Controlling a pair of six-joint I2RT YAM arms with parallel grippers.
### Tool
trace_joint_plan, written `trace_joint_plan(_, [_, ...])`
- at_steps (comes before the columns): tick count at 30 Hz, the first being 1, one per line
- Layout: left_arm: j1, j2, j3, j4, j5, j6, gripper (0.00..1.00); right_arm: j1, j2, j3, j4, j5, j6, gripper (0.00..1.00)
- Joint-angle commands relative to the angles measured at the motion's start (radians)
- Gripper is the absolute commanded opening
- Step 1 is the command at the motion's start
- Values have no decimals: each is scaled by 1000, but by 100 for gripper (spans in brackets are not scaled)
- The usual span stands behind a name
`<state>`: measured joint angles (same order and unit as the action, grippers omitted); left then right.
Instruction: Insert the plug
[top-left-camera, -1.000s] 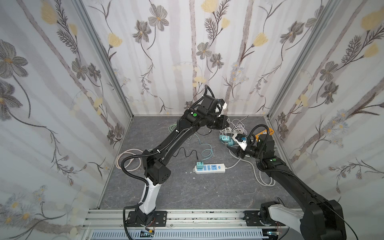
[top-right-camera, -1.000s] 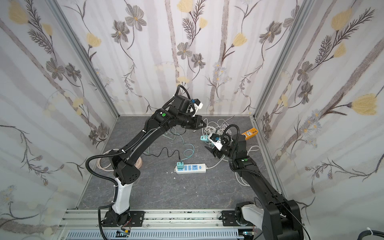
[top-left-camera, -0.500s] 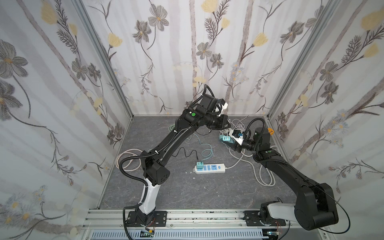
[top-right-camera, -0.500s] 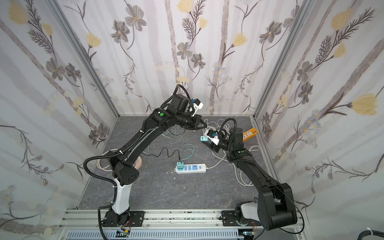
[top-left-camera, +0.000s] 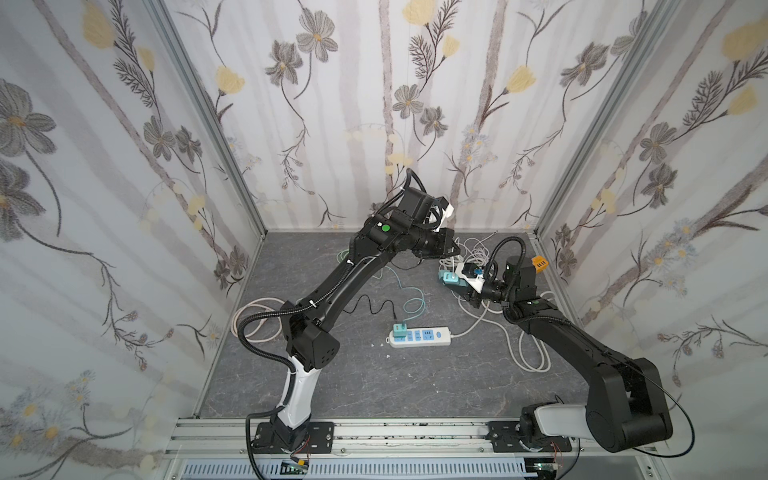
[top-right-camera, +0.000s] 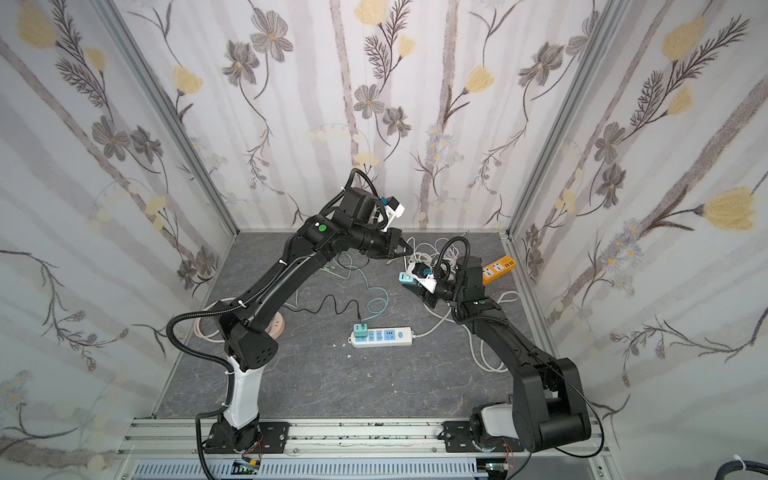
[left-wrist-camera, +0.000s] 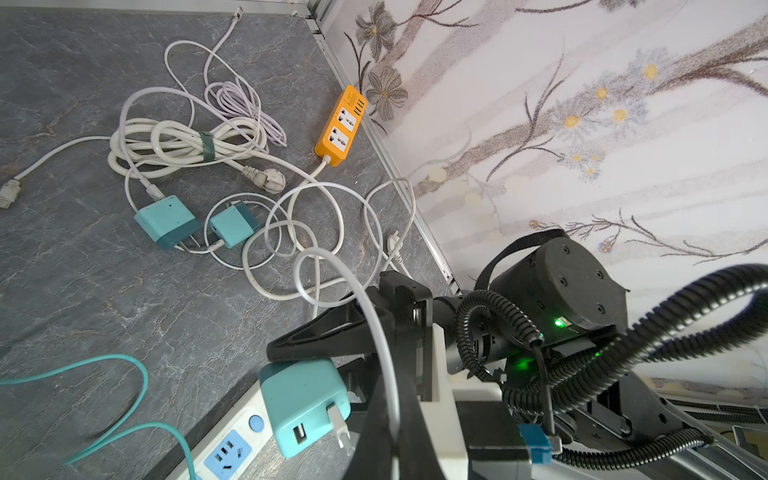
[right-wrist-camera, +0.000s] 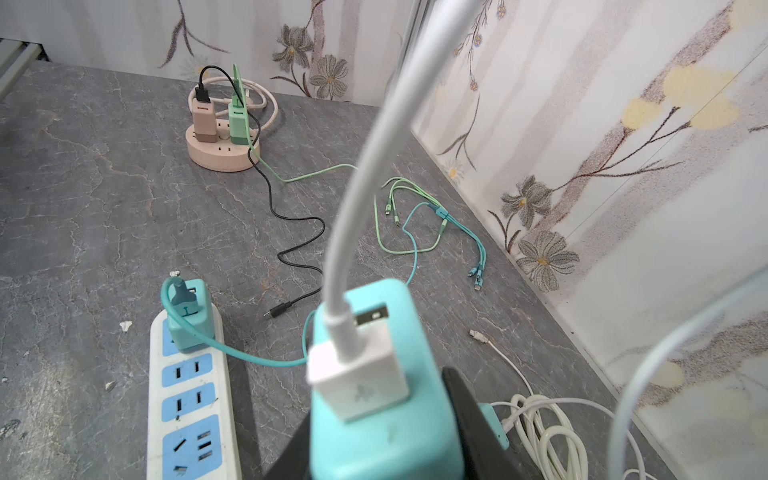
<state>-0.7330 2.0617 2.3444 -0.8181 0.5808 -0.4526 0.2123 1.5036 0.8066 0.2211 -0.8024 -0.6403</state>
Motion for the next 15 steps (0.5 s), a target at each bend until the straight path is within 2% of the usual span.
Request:
trace_joint_plan(1, [1,-7,9,15,14,-5,0,0,7,-3,27,-20,-9,35])
trace_joint_plan(14, [7,0,4,16,20,3,0,-1,-33,-5,17,-38,42,11])
trace_joint_plan(15, [8,-2,4,12,32,21,6,-1,-41,-2,-8,-38,38,9])
